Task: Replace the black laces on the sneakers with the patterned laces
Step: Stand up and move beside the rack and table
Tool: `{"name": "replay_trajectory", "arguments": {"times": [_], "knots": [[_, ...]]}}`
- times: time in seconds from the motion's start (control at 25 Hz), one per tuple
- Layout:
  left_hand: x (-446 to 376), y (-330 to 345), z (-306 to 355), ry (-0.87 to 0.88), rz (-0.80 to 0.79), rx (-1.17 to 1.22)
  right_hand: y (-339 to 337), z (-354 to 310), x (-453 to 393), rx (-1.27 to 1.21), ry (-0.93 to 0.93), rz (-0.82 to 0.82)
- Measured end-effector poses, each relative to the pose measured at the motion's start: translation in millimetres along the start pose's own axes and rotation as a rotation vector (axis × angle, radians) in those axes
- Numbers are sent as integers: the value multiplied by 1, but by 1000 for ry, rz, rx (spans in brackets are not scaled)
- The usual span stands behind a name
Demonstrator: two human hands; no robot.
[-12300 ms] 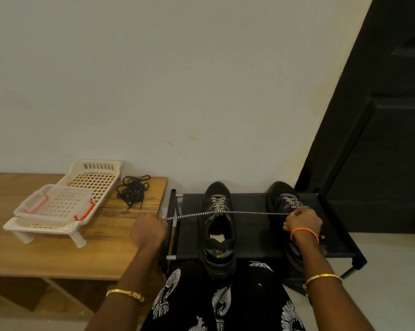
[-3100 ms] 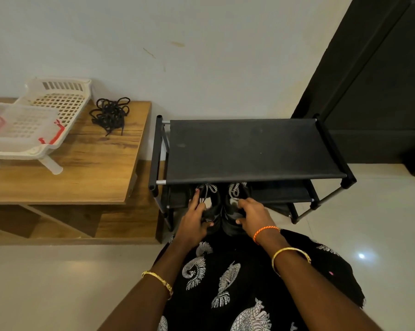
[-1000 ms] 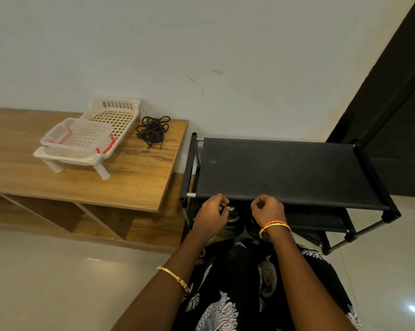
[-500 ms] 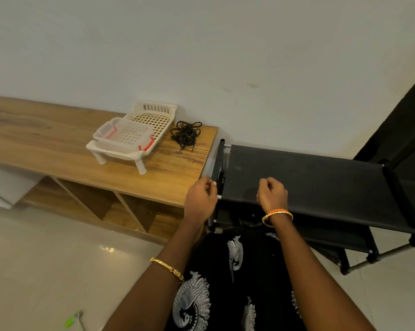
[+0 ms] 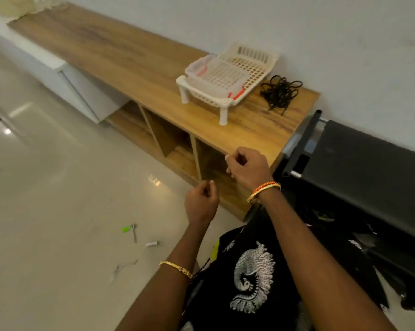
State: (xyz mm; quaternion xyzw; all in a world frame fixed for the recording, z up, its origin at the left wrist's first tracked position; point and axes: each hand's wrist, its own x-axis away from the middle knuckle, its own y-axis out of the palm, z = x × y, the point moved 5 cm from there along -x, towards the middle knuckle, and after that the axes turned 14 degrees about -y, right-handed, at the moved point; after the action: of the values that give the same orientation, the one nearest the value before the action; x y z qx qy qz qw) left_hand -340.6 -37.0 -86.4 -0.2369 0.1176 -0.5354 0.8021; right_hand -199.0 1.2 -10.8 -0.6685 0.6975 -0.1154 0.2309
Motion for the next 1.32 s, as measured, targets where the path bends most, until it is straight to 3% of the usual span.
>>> {"name": "replay_trajectory", "arguments": {"times": [0.2, 0.36, 0.44, 0.64, 0.84, 1.04, 1.2, 1.32], "knots": [[-11, -12, -138, -412, 76, -190, 134, 15, -22, 99, -131, -660], [-19, -5, -211, -831, 161, -256, 215, 69, -28, 143, -167, -1008], [-17, -10, -228, -1013, 191, -200, 235, 84, -28, 112, -109, -1037], [11, -38, -248, -1367, 36, -22, 260, 82, -24, 122, 7, -1029], [6, -60, -280, -1473, 3, 63, 324, 82, -20, 189, -24, -1136], [-47, -42, -366, -1445, 45, 69, 448, 126, -16, 348, -337, -1339], [-73, -27, -437, -1553, 164, 87, 543, 160, 8, 483, -660, -1554], [-73, -24, -450, -1597, 239, 48, 578, 177, 32, 531, -797, -1544]]}}
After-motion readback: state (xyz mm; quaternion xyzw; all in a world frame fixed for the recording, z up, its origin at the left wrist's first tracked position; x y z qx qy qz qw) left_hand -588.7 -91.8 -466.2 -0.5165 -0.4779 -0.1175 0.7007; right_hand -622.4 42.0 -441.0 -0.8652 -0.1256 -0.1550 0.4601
